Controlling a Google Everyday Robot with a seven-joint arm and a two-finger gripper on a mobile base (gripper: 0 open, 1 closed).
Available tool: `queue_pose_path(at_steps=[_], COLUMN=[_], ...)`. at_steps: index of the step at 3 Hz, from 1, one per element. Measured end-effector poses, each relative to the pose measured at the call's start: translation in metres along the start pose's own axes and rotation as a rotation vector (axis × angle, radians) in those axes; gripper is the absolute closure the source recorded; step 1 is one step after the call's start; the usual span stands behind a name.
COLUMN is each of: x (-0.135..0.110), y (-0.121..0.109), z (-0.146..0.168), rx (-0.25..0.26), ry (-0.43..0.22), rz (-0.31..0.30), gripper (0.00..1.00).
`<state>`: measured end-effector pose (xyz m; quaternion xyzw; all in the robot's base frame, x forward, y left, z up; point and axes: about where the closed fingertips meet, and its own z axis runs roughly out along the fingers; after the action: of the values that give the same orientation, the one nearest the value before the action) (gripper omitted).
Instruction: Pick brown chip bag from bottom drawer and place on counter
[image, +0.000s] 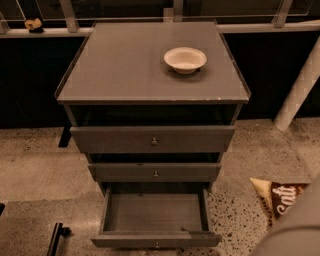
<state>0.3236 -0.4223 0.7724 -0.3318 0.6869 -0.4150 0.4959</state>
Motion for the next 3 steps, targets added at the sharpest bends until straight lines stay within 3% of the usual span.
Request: queue_pose_path(at_steps=[1, 2, 3], x=[0.0133, 0.0127, 0.0142], y=[-0.0036, 0.0057, -0.0035], z=[0.0058, 0.0118, 0.0118], rx=[0.031, 0.027, 0.028], ry=[0.054, 0.066, 0.052], rz=[0.013, 0.041, 0.069], gripper=[1.0, 1.0, 1.0])
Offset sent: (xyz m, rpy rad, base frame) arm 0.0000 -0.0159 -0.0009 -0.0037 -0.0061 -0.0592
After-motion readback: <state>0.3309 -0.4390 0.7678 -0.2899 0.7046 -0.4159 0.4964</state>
